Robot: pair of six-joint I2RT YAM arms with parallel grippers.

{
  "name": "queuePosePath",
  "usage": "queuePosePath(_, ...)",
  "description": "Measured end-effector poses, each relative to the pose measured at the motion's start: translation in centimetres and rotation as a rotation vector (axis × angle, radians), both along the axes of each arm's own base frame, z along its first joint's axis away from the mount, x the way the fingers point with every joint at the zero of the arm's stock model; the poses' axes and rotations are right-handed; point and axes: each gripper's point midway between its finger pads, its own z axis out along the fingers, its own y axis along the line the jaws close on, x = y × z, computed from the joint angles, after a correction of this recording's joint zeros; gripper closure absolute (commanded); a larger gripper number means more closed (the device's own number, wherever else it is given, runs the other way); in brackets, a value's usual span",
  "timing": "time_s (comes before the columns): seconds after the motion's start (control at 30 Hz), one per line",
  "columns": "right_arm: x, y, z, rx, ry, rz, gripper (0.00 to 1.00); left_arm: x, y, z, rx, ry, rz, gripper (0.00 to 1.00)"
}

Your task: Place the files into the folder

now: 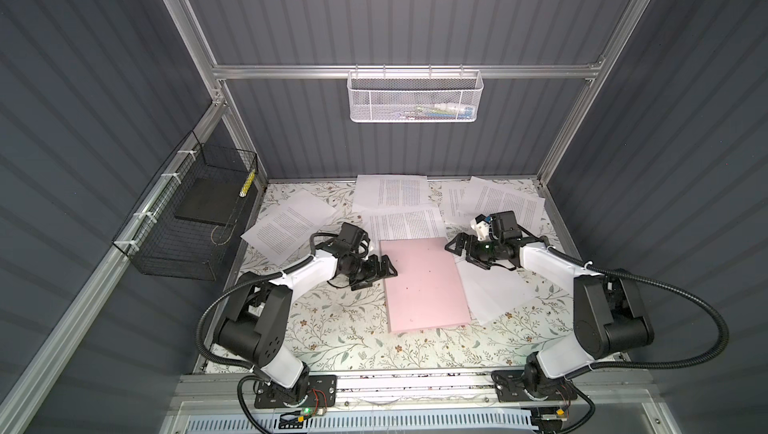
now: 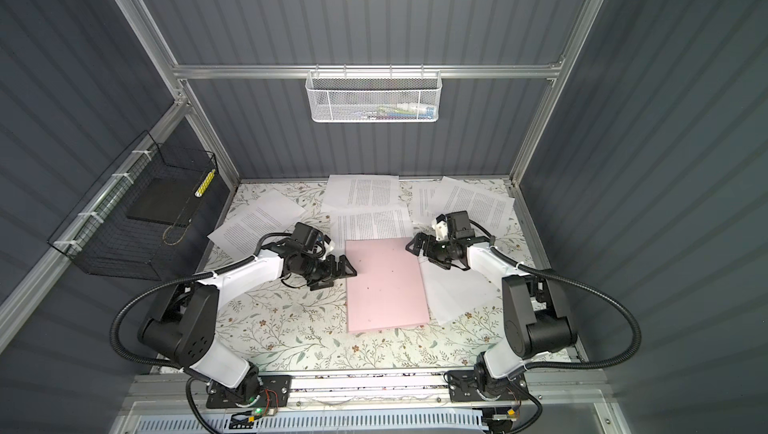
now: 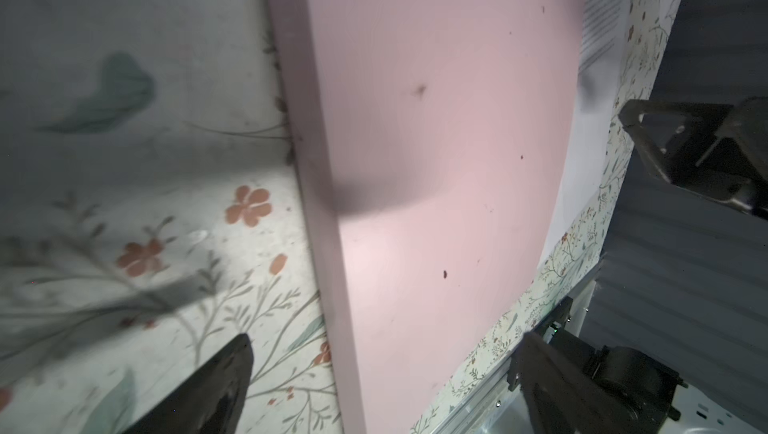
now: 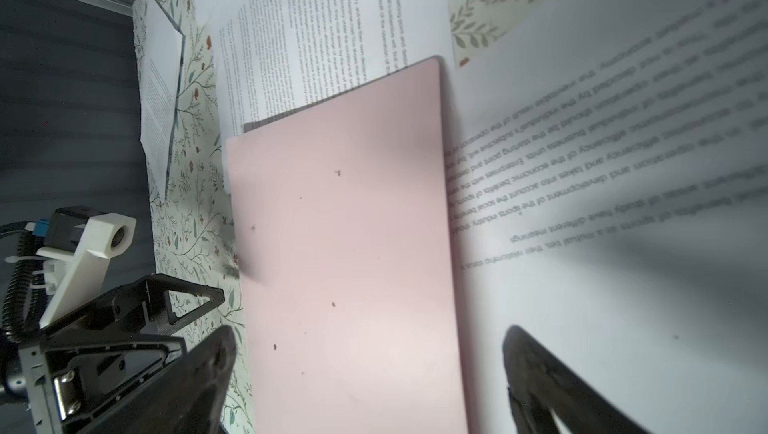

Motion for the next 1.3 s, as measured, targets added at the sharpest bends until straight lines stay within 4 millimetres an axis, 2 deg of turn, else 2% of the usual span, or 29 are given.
queuePosePath(0.1, -0.1, -0.5, -1.8, 0.013, 0.017, -0.008, 0.01, 0.5, -0.6, -0.3, -0.027, -0.002, 0.002, 0.00)
queuePosePath(0.2, 0.1, -0.1, -3.0, 0.050, 0.032, 0.003, 0.01, 1.0, -1.1, -0.3, -0.053, -0.007, 0.002, 0.00)
queuePosePath(0.43, 1.2, 1.5, -2.6, 0.164, 0.004, 0.034, 0.01, 1.5, -1.8, -1.1, -0.084, 0.001, 0.006, 0.00)
queuePosePath(0.57, 1.1, 2.2, -2.3, 0.219, 0.019, 0.044, 0.01, 1.5, -1.9, -1.5, -0.091, 0.011, 0.008, 0.00)
queuePosePath(0.83, 0.6, 3.0, -0.2, 0.310, 0.017, 0.062, 0.01, 1.8, -2.4, -1.5, -0.118, 0.007, 0.006, 0.00)
queuePosePath(1.07, 0.2, 3.6, 4.5, 0.383, -0.070, 0.087, 0.01, 2.0, -2.6, -1.5, -0.126, 0.004, 0.012, 0.00)
queuePosePath(1.2, -1.5, 5.4, 6.5, 0.435, -0.093, 0.155, 0.01, 2.4, -3.0, -1.4, -0.152, -0.004, 0.009, 0.00)
queuePosePath(1.3, -3.5, 7.3, 6.6, 0.457, -0.075, 0.219, 0.01, 2.6, -3.3, -1.4, -0.166, -0.010, 0.006, 0.00)
